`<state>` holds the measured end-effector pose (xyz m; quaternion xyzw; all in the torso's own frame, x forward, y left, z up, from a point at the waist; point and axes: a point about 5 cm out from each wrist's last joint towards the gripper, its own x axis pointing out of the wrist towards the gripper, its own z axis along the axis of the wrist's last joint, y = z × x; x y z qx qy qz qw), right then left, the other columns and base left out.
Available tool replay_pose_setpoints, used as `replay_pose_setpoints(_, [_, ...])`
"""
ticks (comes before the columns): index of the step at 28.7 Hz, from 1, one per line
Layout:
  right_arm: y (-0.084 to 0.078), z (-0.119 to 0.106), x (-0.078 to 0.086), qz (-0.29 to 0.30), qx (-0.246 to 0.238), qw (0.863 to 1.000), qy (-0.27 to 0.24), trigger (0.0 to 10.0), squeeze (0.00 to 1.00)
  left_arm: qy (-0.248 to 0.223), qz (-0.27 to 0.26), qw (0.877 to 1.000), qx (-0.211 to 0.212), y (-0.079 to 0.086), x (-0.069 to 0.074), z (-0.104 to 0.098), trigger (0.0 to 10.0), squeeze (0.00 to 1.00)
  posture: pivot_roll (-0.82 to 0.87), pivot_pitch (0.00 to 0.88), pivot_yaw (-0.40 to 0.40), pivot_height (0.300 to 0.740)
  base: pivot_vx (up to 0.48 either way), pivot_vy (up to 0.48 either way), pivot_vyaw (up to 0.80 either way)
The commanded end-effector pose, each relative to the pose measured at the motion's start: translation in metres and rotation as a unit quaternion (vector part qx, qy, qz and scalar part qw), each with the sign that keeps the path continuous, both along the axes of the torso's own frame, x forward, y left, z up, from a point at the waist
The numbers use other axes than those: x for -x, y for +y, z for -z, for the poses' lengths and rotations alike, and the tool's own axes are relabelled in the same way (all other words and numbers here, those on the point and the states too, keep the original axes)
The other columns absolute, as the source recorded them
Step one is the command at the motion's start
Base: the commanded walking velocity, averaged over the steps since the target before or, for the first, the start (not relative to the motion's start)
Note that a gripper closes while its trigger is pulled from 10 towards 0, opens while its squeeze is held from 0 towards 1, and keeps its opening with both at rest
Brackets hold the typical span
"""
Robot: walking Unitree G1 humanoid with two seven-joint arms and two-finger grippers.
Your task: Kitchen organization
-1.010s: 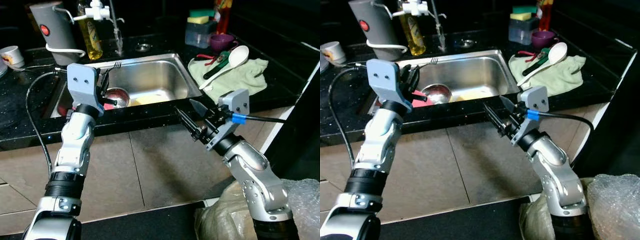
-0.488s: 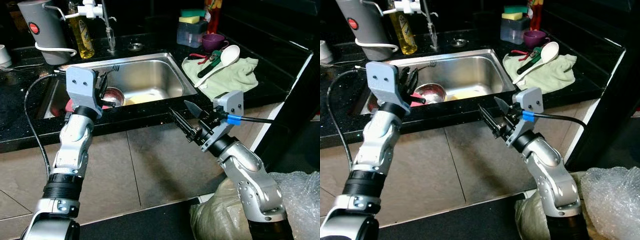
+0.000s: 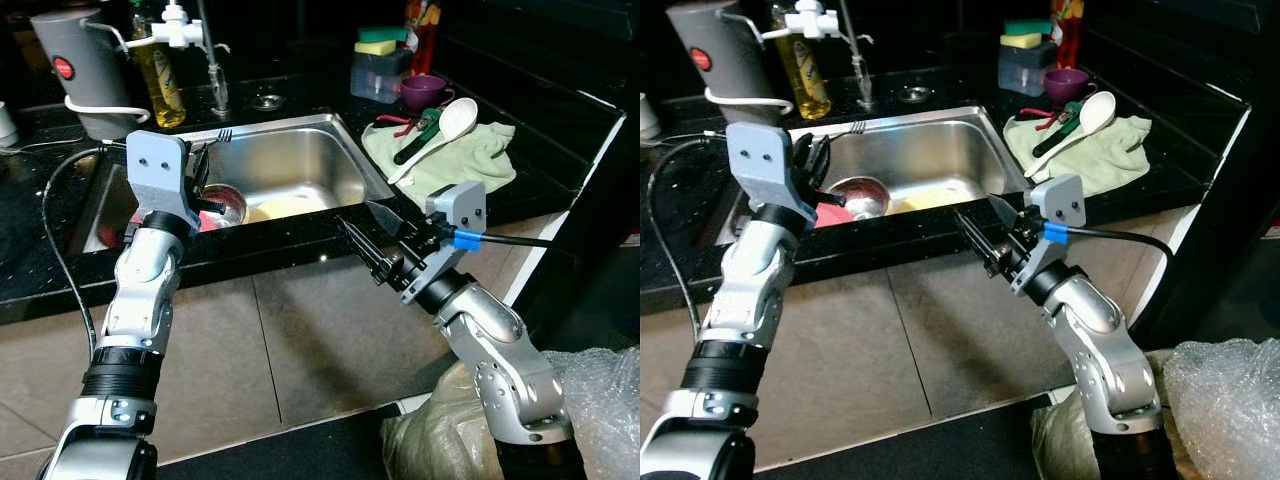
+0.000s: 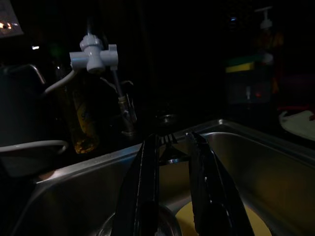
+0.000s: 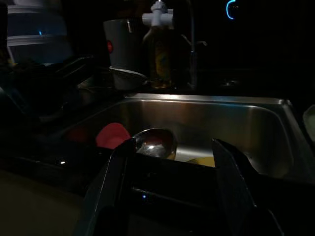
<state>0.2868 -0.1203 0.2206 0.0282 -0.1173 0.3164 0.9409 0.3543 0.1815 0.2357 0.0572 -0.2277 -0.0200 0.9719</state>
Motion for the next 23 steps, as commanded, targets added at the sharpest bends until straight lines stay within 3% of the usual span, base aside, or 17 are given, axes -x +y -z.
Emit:
replay_pose_setpoints(1, [0.005, 0.003, 0.001, -0.015, 0.003, 1.0, 0.003, 10.0, 0.0, 0.01, -0.018, 1.0, -0.011, 0.01, 0.001, 0.004, 10.0, 0.0, -0.13, 0.0, 0.046, 0.74, 0.285, 0.0, 0.0])
replay_pose_setpoints(18, [0.01, 0.005, 0.004, -0.04, 0.006, 0.999, 0.006, 10.0, 0.0, 0.015, -0.01, 1.0, -0.008, 0.007, 0.002, 0.007, 10.0, 0.0, -0.13, 0.0, 0.044, 0.74, 0.295, 0.0, 0.0])
replay_pose_setpoints(23, [0.011, 0.006, 0.005, -0.042, 0.01, 0.999, 0.008, 10.0, 0.0, 0.037, 0.035, 0.999, -0.006, -0.005, -0.001, 0.013, 10.0, 0.0, -0.13, 0.0, 0.044, 0.74, 0.0, 0.0, 0.0])
